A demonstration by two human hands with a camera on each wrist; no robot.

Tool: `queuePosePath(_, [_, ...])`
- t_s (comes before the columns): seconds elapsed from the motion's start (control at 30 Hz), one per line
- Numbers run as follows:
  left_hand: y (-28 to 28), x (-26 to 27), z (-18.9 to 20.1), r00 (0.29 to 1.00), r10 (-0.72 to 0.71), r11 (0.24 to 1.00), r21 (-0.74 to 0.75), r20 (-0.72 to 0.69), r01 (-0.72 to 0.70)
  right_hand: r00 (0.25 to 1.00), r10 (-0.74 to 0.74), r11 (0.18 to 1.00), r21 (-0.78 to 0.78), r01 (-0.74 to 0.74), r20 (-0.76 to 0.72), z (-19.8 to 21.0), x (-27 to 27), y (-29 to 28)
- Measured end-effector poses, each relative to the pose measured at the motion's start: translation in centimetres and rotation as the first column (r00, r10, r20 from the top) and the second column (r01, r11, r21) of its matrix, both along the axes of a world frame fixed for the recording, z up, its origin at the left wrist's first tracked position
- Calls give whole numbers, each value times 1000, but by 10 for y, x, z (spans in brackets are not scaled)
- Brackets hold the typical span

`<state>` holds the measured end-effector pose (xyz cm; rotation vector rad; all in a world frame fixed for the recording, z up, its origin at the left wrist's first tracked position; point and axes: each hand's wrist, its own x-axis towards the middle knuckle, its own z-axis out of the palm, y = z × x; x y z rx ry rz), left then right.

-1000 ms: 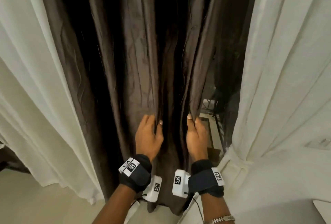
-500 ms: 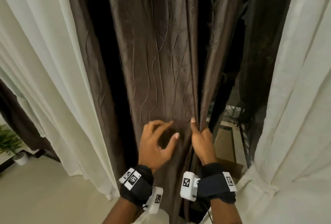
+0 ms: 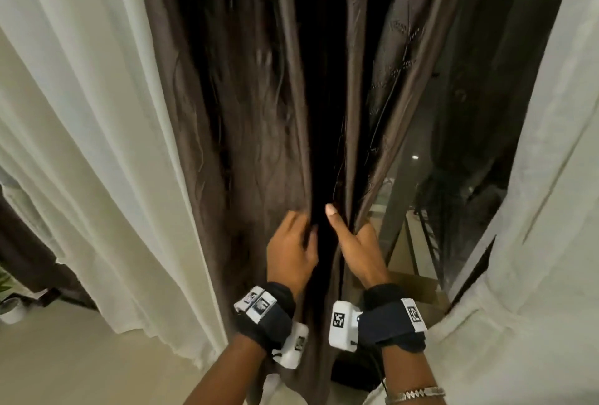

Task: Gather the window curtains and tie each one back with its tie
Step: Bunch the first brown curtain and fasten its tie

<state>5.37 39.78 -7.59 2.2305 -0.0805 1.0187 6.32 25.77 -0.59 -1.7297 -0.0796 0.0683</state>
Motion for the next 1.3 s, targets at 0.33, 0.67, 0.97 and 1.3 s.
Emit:
queuePosePath(0.33, [47,-18,18,968,-28,999,50,248,16,946,-315,948,-11,317,78,10,8,33])
queuePosePath(0.67, [83,13,30,1000,-15,934,-356,23,22,854,-502,857,-56,513,137,13,14,14])
queuePosePath(0.97, [41,38,40,999,-6,881,-473,-51,-19,871,-488,871,-30,490,51,18,18,-17])
queuePosePath(1.3, [14,45,61,1000,-27,898,-439,0,24,898,-414,897,-102,430,149,16,33,-33])
